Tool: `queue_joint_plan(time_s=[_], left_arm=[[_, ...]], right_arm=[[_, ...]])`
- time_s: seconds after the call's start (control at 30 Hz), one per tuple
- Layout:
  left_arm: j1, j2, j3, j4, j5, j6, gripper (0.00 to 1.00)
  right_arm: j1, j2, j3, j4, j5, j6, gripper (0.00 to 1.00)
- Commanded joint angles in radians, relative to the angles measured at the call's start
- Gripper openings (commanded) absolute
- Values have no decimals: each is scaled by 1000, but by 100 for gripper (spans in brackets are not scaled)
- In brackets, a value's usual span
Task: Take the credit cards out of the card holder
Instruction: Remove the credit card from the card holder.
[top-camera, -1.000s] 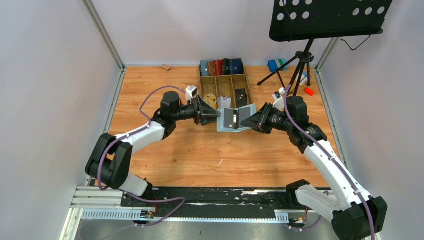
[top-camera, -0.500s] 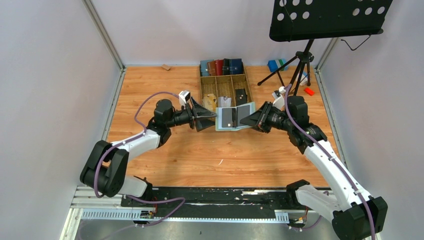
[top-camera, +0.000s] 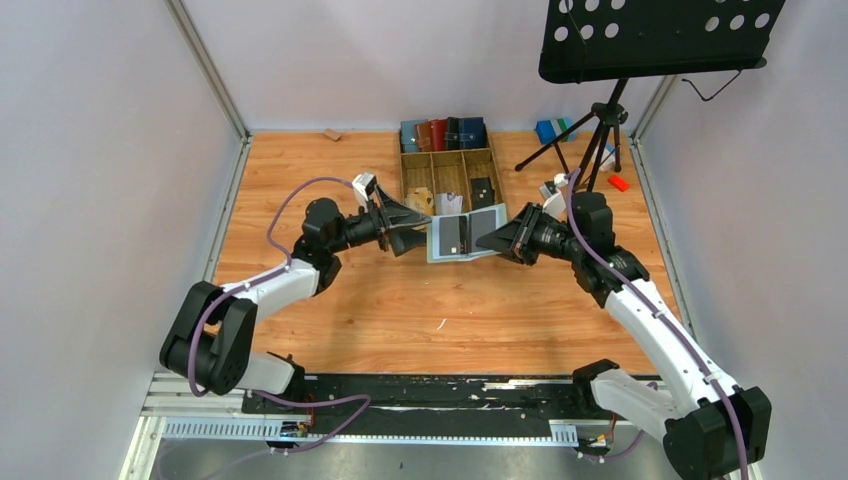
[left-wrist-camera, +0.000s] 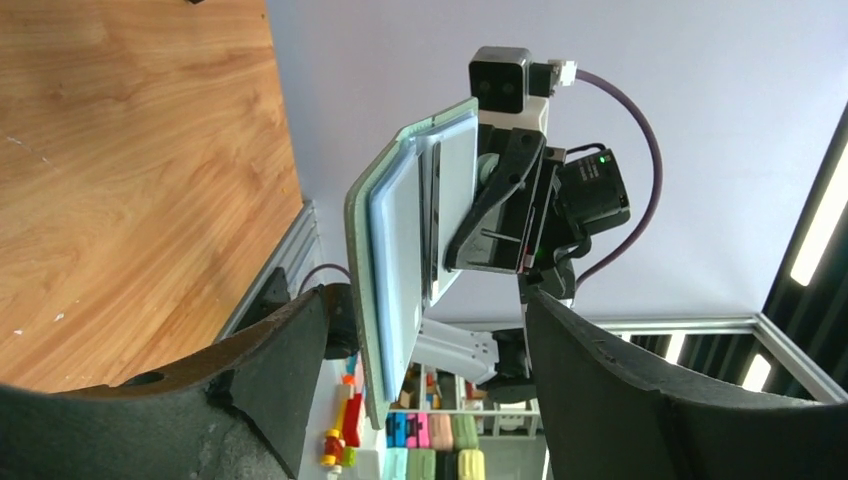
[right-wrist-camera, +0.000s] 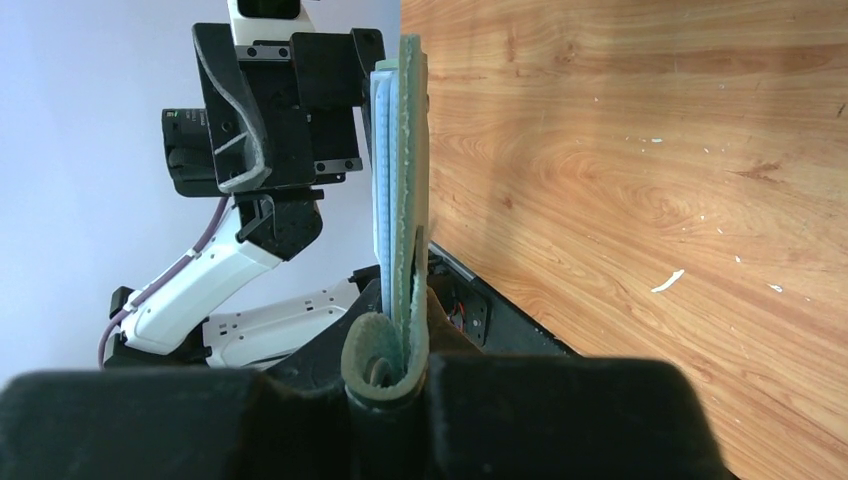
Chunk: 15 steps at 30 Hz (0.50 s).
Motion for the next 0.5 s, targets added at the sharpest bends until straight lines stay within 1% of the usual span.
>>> queue_joint_plan(time_s=[0.0,0.07,0.13,0.17,0.23,0.27,0.33,0.4,0.47], left_arm=[[-37,8,74,-29,29,52,77],[-53,17,96,-47,41,68,74],[-64,32,115,-58,59,77,66],[-66,37,116,-55,65,75,60],[-66,43,107,-30,64,63,42],[-66,44,102,-24,63,59,35],[-66,44,96,-19,61,55,27],[-66,45,93,-19,63,55,20],[-66,49,92,-29,68,59,19]], right_arm=[[-1,11,11,89,-46,26,0],[-2,15,10,95,-51,29,0],[-1,18,8,101,-54,33,0],[-1,20,8,102,-56,34,0],[-1,21,10,102,-58,34,0],[-1,20,11,100,-57,33,0],[-2,21,11,95,-55,35,0],[-2,21,10,96,-58,37,0],[-2,21,10,96,-59,36,0]])
